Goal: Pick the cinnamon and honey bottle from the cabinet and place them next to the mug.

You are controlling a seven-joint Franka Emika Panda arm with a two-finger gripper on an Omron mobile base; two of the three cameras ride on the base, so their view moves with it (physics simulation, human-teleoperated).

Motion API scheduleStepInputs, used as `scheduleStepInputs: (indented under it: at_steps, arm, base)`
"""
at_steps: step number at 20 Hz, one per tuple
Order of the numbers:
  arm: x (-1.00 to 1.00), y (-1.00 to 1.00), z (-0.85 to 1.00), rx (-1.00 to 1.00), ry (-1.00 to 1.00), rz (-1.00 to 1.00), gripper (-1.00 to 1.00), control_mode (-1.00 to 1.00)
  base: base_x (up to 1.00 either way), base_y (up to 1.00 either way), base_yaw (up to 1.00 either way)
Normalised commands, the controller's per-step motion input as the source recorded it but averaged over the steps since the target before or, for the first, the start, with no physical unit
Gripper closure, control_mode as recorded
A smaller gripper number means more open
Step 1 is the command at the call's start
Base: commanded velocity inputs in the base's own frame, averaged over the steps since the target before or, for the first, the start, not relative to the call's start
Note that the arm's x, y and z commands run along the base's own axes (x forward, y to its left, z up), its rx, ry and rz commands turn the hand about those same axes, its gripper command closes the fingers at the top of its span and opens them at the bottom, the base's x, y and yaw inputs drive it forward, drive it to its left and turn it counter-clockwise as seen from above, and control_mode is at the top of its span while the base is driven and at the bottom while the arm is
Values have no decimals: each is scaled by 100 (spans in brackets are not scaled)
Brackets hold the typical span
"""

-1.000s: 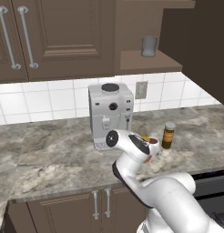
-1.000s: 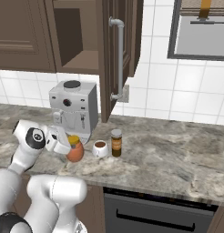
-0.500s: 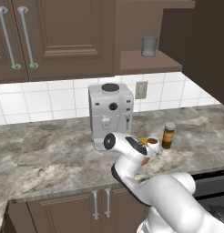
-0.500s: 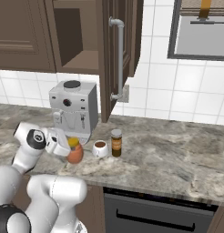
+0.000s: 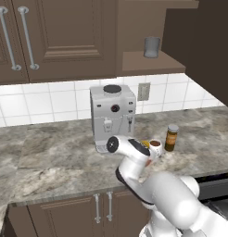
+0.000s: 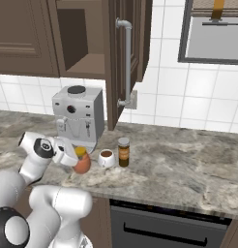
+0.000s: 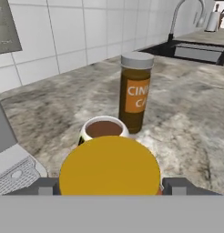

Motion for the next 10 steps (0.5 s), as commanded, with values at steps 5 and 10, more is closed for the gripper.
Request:
scheduleStepInputs:
  at_steps: [5, 10]
  arm:
    - [21, 0, -2, 0, 0, 0, 100, -100]
    - [6, 0, -4, 0, 0, 0, 100, -100]
  base:
    - [0, 0, 0]
    - [0, 0, 0]
